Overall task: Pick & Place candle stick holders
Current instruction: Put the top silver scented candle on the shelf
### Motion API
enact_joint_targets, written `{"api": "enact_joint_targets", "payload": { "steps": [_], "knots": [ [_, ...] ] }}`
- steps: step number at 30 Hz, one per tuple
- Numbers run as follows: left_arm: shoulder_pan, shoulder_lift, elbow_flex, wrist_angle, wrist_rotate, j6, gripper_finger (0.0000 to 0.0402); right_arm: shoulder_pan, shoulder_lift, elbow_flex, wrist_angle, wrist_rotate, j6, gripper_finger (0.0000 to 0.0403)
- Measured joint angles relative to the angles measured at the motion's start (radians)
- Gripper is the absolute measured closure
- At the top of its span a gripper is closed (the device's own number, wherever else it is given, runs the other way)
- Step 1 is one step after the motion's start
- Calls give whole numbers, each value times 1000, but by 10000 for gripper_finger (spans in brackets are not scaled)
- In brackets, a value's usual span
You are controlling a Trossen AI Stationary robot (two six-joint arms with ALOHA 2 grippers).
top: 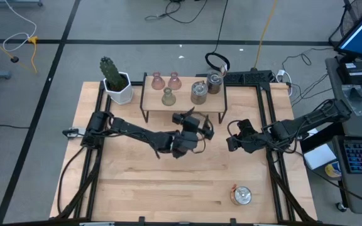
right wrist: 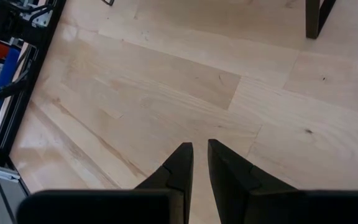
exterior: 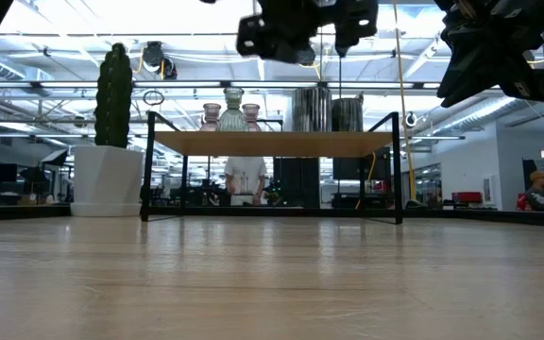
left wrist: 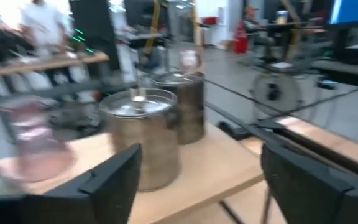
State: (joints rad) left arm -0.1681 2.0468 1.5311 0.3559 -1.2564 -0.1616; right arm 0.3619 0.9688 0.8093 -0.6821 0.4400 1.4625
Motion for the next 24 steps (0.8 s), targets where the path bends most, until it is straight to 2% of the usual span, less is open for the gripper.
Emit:
{"api": "enact_joint_targets", "payload": {
  "steps": [4, 6, 10, 15, 24],
  "knots": [
    [63, 0, 0, -47, 166, -102, 150, 0, 0, 0, 0, 0, -7, 358],
    [94, 0, 0, -74, 206, -145, 182, 0, 0, 0, 0, 0, -9, 358],
    [142, 0, 0, -99, 221, -214, 242, 0, 0, 0, -1, 0, -12, 358],
    [150, 0, 0, -97, 262, -190, 307, 0, 0, 0, -4, 2, -13, 358],
    [169, 0, 0, -101, 265, -125, 374, 0, 0, 0, -4, 3, -21, 358]
  ]
}}
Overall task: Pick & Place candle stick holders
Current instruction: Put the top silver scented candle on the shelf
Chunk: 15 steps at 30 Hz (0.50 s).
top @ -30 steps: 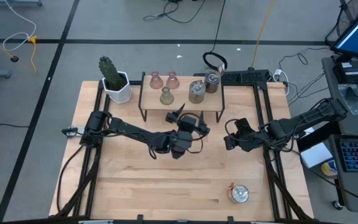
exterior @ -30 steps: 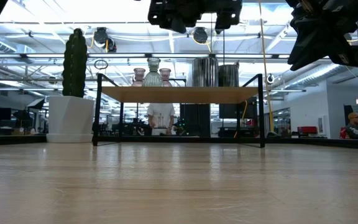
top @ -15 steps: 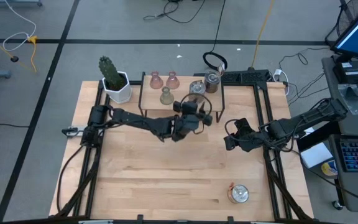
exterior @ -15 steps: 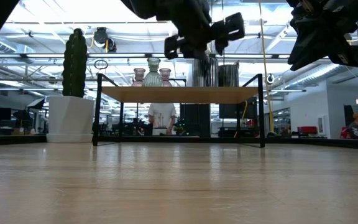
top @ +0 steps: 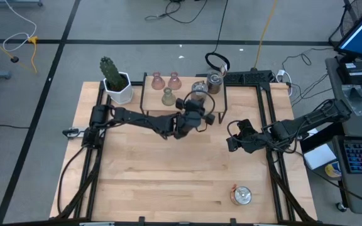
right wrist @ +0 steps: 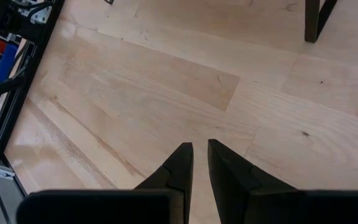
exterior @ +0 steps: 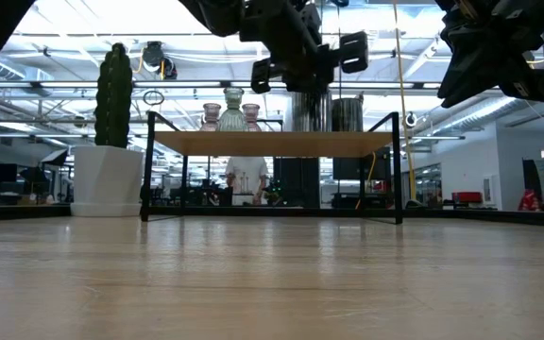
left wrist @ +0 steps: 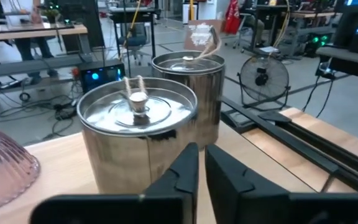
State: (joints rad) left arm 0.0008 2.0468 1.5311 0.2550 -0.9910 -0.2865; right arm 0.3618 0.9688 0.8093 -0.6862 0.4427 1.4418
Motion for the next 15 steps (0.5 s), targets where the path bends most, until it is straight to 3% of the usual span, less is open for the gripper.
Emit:
{"api": "enact_joint_targets", "payload": {
  "steps": [5, 15],
  "knots": [
    [31, 0, 0, -7, 47, 5, 398, 0, 0, 0, 0, 0, 2, 358],
    [81, 0, 0, -8, 62, -4, 387, 0, 0, 0, 0, 1, 4, 358]
  ]
}}
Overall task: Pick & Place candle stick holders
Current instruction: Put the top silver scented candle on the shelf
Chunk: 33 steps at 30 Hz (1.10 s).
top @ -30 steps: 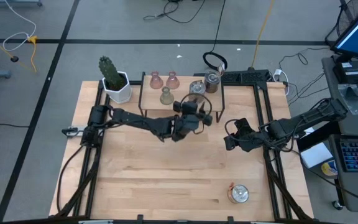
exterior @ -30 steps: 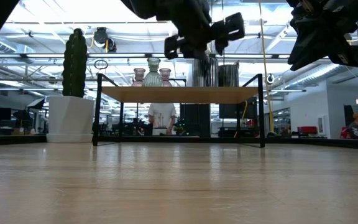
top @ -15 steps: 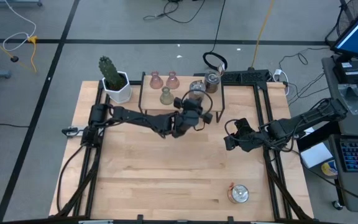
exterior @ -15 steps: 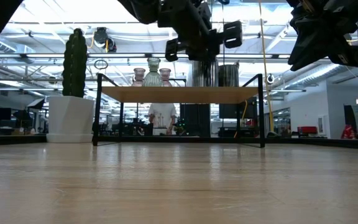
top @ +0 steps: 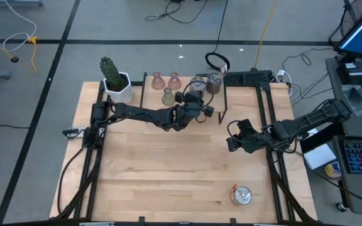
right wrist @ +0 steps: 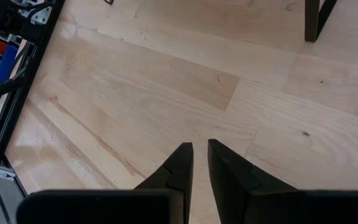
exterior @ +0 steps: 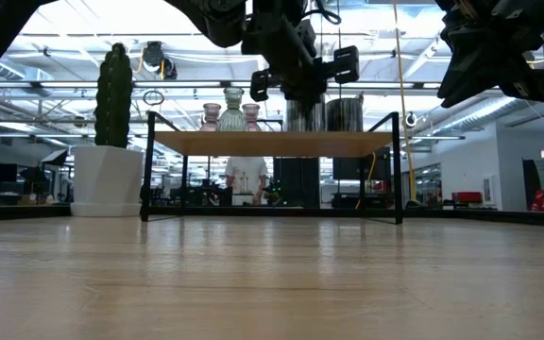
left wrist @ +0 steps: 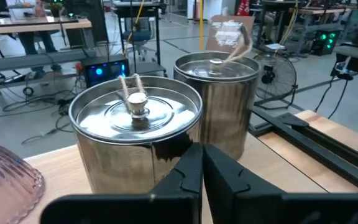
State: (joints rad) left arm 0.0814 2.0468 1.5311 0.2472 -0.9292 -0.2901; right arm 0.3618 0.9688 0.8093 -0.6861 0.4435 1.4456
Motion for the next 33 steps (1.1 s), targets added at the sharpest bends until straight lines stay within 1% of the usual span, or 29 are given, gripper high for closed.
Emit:
{"api": "enact_joint_targets", "payload": {
  "steps": [4, 7, 10, 17, 19, 21, 23, 26, 29, 33],
  "knots": [
    [18, 0, 0, -3, 40, 0, 399, 0, 0, 0, 0, 0, 0, 358],
    [32, 3, 0, -3, 69, -1, 392, 0, 0, 0, 0, 0, -2, 358],
    [44, 6, 0, -7, 76, -1, 382, 0, 0, 0, 0, 0, -3, 358],
    [55, 6, 0, -6, 104, -3, 398, 0, 0, 0, 0, 0, -3, 358],
    [53, 6, 0, -1, 129, -6, 396, 0, 0, 0, 0, 0, -3, 358],
    [42, 6, 0, 15, 133, -2, 388, 0, 0, 0, 0, 0, -3, 358],
    [25, 5, 0, 51, 106, 24, 383, 0, 0, 0, -1, 0, -3, 358],
    [-2, -1, 0, 114, 42, 88, 386, 0, 0, 0, -1, 0, -3, 358],
    [-24, -17, 0, 120, -26, 148, 398, 0, 0, 0, -1, 1, -3, 358],
    [-29, -17, 0, 87, -78, 144, 392, 0, 0, 0, -2, 3, -3, 358]
  ]
}}
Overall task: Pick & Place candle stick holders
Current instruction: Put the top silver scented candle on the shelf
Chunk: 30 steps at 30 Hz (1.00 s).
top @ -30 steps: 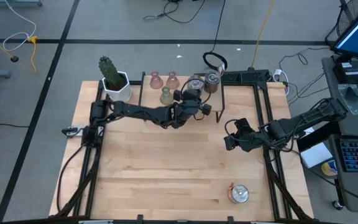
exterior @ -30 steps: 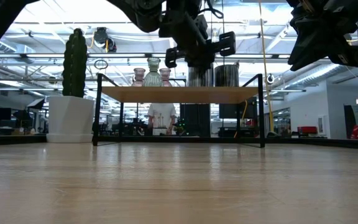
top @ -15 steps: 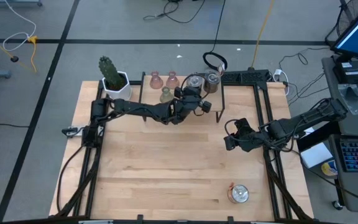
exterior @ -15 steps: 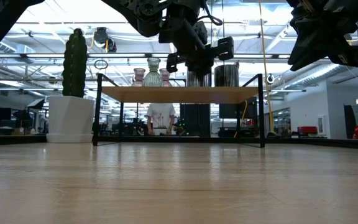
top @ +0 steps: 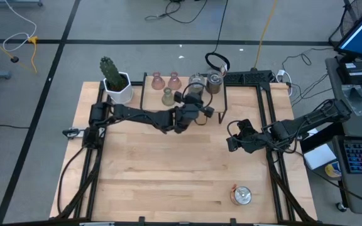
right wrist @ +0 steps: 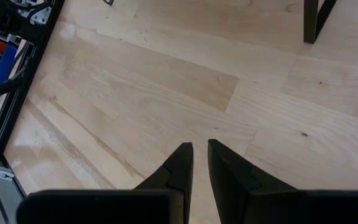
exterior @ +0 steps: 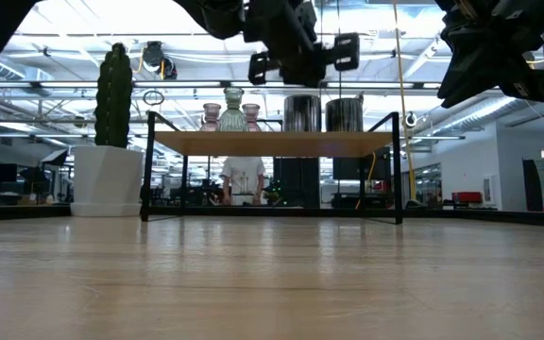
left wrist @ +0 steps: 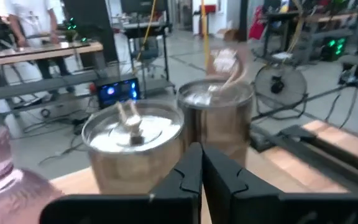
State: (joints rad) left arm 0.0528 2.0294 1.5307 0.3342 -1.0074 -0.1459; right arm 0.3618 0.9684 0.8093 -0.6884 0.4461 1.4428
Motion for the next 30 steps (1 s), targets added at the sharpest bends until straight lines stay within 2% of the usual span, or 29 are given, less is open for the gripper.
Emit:
{"api": "enact_joint_targets", "payload": {
  "steps": [7, 15, 24, 30],
  "knots": [
    [23, 1, 0, -137, 18, -178, 398, 0, 0, 0, 0, 0, 2, 358],
    [38, 1, 0, -180, 25, -232, 397, 0, 0, 0, 0, 0, 3, 358],
    [79, 1, 0, -183, 108, -258, 398, 0, 0, 0, 0, -1, 3, 358],
    [83, 1, 0, -183, 113, -270, 391, 0, 0, 0, -1, -1, 3, 358]
  ]
}}
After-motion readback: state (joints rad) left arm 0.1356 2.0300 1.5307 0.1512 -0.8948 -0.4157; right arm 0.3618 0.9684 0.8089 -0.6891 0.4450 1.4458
